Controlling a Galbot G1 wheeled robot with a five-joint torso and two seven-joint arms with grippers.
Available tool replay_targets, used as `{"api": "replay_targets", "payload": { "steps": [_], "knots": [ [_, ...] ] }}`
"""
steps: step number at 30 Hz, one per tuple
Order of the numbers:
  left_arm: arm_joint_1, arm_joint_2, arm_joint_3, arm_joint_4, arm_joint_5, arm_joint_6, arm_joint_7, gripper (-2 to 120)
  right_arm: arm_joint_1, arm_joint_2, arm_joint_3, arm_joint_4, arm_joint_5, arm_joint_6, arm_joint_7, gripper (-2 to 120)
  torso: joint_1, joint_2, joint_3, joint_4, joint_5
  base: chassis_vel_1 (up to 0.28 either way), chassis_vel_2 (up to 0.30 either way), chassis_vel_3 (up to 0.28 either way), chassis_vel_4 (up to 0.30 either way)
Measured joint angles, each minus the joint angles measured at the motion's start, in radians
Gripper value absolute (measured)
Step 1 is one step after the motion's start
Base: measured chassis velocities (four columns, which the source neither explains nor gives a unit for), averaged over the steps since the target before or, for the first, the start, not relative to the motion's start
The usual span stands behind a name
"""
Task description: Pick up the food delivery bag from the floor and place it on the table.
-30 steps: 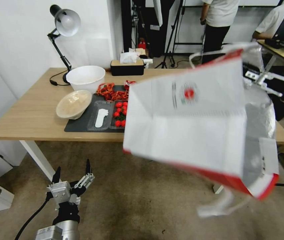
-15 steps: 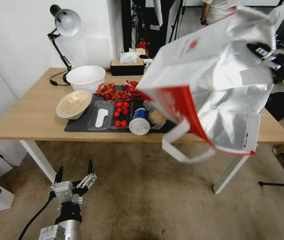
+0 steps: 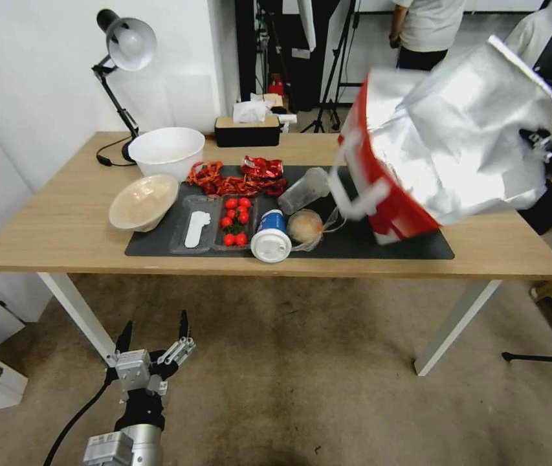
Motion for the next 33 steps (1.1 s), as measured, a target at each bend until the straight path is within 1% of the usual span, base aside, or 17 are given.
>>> {"api": "replay_targets", "payload": {
  "steps": [4,7,15,20,21,22,24,25,26,27,28,30,31,33],
  "knots": [
    [0.002,-0.001,0.0,0.002,0.002,-0.001,0.0,100,0.01,0.001,-0.01,-0.007,-0.007,-0.028,0.035,0,0.0,0.0,0.0,-0.0003,0.0,0.0,0.0,0.0,0.0],
    [0.001,-0.001,0.0,0.005,0.007,-0.001,0.0,100,0.023,-0.004,-0.011,-0.015,0.001,-0.069,0.073,0,0.0,0.0,0.0,-0.0002,-0.0002,0.0,0.0,0.0,0.0],
    [-0.002,-0.007,0.01,0.009,0.014,-0.001,0.001,100,0.029,-0.024,-0.003,-0.031,0.022,-0.141,0.079,0,0.0,0.0,0.0,-0.0003,-0.0003,0.0,0.0,0.0,0.0],
    [0.001,-0.006,0.01,0.01,0.015,-0.002,0.001,100,0.03,-0.03,-0.005,-0.037,0.0,-0.154,0.059,0,0.0,0.0,0.0,-0.0003,-0.0002,0.0,0.0,0.0,0.0],
    [0.002,-0.006,0.009,0.01,0.015,-0.002,0.001,100,0.029,-0.032,-0.006,-0.037,-0.01,-0.154,0.049,4,0.0,0.0,0.0,-0.0003,-0.0001,0.0,0.0,0.0,0.0],
    [0.002,-0.006,0.009,0.01,0.015,-0.002,0.001,100,0.029,-0.032,-0.006,-0.037,-0.01,-0.154,0.049,4,0.0,0.0,0.0,-0.0003,-0.0001,0.0,0.0,0.0,0.0],
    [0.004,-0.006,0.009,0.01,0.015,-0.004,0.001,100,0.03,-0.041,-0.009,-0.04,-0.039,-0.151,0.024,14,0.0,0.0,0.0,-0.0003,0.0,0.0,0.0,0.0,0.0],
    [0.004,-0.006,0.009,0.01,0.015,-0.004,0.001,100,0.03,-0.042,-0.009,-0.041,-0.043,-0.15,0.019,17,0.0,0.0,0.0,-0.0003,0.0,0.0,0.0,0.0,0.0],
    [0.004,-0.006,0.009,0.01,0.015,-0.004,0.001,100,0.03,-0.042,-0.009,-0.041,-0.043,-0.15,0.019,17,0.0,0.0,0.0,-0.0003,0.0,0.0,0.0,0.0,0.0],
    [0.005,-0.007,0.009,0.01,0.015,-0.004,0.002,100,0.032,-0.05,-0.014,-0.045,-0.069,-0.144,0.002,24,0.0,0.0,0.0,-0.0002,0.0,0.0,0.0,0.0,0.0],
    [0.006,-0.008,0.009,0.009,0.015,-0.005,0.002,100,0.032,-0.056,-0.016,-0.049,-0.091,-0.14,-0.014,28,0.0,0.0,0.0,-0.0002,0.0,0.0,0.0,0.0,0.0],
    [0.007,-0.009,0.01,0.009,0.015,-0.005,0.002,100,0.032,-0.058,-0.017,-0.05,-0.102,-0.138,-0.019,30,0.0,0.0,0.0,-0.0002,0.0,0.0,0.0,0.0,0.0],
    [0.009,-0.01,0.01,0.007,0.015,-0.005,0.002,100,0.032,-0.066,-0.023,-0.058,-0.152,-0.127,-0.04,39,0.0,0.0,0.0,-0.0002,-0.0001,0.0,0.0,0.0,0.0],
    [0.012,-0.01,0.01,0.006,0.016,-0.007,0.002,100,0.027,-0.073,-0.031,-0.071,-0.234,-0.11,-0.068,47,0.0,0.0,0.0,-0.0002,-0.0001,0.0,0.0,0.0,0.0]
  ]
}}
